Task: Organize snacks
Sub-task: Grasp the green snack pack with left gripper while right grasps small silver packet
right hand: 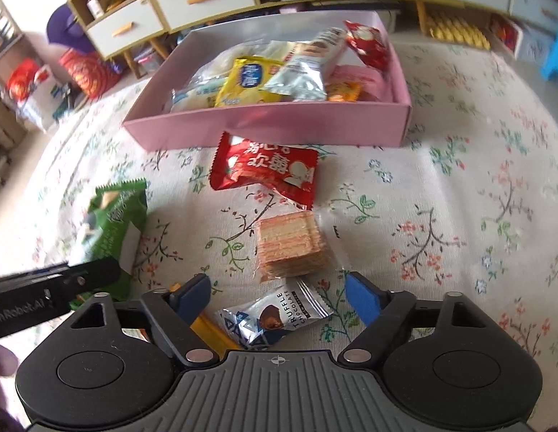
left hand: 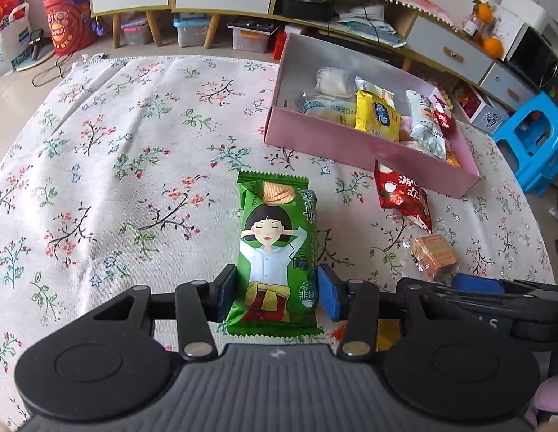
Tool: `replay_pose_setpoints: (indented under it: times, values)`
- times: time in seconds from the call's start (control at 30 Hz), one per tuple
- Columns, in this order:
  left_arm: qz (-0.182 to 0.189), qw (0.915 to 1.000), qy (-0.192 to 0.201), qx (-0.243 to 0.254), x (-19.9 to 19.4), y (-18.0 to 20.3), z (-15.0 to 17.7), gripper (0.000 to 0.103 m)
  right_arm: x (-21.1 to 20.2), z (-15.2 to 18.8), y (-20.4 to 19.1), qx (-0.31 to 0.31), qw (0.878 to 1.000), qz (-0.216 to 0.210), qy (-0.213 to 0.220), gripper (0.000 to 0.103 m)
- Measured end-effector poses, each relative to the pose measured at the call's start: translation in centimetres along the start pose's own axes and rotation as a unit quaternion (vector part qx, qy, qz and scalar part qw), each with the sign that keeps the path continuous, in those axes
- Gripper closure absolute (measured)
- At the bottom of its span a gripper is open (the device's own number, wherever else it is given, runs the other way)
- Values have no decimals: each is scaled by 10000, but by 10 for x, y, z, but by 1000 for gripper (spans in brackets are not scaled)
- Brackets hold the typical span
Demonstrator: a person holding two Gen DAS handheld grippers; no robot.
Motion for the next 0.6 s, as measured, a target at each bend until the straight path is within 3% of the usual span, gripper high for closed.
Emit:
replay_pose_setpoints:
  times: [0.2, 0.3, 0.37, 0.6]
  values:
    - [160, 9998, -17, -67, 6, -5, 2, 54, -2, 5, -7, -356, 9990, 198, 198, 49]
    - [264, 9995, 47, -139, 7, -8, 1, 55, -1, 4, -8, -528, 9983, 123, 231, 63]
    - [315, 9993, 66, -183, 8, -9, 1, 57, -1, 2, -8, -575, 9981, 67, 230, 79]
    - [556, 9974, 89, -438, -9, -13, 2, 59, -18, -6, 7, -200, 9991, -365, 113, 90]
Point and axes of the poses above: each gripper's, at about its wrist camera, not at the fingertips, and x roughly the way its jaws point, y to its right, z to its underside, the point moved 2 cm from there along x, roughly the way its jaws point, and after that the axes turned 7 degrees about x, right-handed, at the moved point
